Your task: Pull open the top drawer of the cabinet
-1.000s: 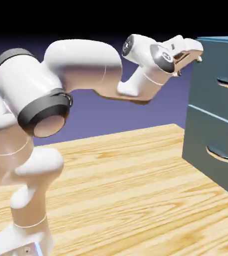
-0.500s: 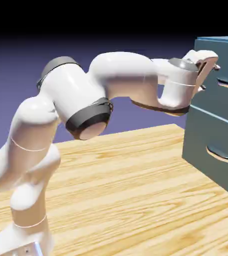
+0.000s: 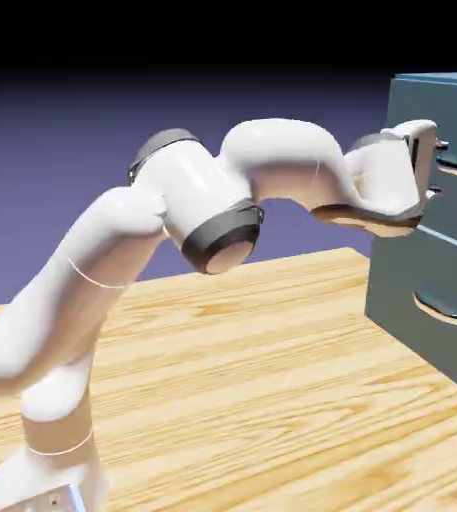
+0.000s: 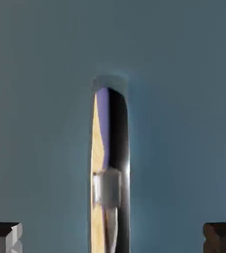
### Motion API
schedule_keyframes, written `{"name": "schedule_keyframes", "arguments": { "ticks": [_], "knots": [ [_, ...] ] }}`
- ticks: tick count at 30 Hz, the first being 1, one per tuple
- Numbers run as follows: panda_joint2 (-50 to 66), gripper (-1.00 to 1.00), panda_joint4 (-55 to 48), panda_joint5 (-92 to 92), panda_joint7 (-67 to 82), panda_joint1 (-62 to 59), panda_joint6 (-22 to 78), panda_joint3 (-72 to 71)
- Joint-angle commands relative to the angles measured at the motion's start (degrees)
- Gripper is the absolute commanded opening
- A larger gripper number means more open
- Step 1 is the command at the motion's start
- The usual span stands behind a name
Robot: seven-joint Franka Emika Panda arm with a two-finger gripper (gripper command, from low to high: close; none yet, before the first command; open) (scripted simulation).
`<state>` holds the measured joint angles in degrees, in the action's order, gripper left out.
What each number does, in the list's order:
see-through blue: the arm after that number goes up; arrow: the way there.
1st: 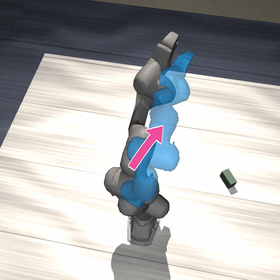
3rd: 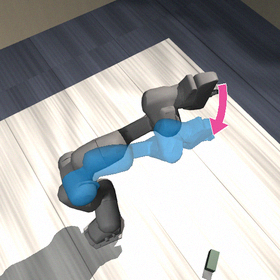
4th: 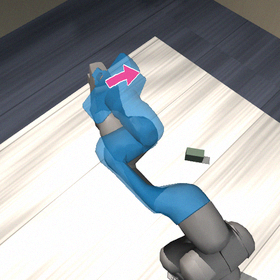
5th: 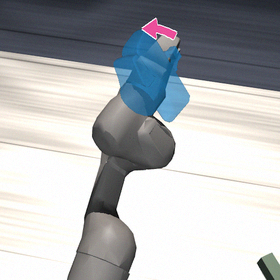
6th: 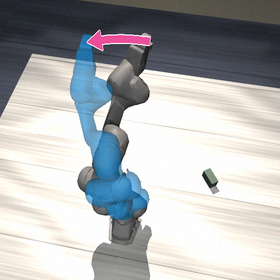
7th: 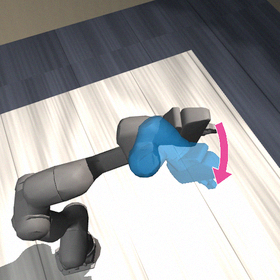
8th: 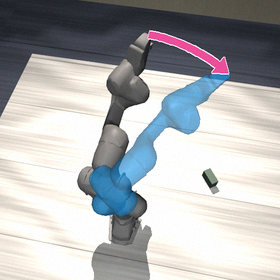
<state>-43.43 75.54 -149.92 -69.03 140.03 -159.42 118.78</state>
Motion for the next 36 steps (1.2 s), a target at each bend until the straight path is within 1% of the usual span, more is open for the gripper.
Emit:
{"name": "schedule_keyframes", "arguments": {
  "ticks": [1, 4, 5, 6, 14, 23, 30, 36],
  "knots": [
    [-1.3, 0.0, -2.1, 0.6, 1.4, 1.3, -0.5, 0.6],
    [-5.0, 0.0, -8.2, 2.4, 5.6, 5.1, -2.0, 2.3],
    [-5.0, -1.0, -8.2, 2.4, 5.6, 5.1, -2.0, 2.3],
    [-5.0, -1.0, -8.2, 2.4, 5.6, 5.1, -2.0, 2.3],
    [4.4, -1.0, 8.4, -2.3, -4.8, -5.7, 2.3, -3.3],
    [16.9, -1.0, 26.1, -5.7, -17.7, -22.6, 5.1, -14.5],
    [23.2, -1.0, 34.3, -7.2, -24.7, -37.2, 5.5, -26.6],
    [22.8, -1.0, 39.7, -6.9, -24.5, -49.5, 6.8, -38.8]
  ]
}}
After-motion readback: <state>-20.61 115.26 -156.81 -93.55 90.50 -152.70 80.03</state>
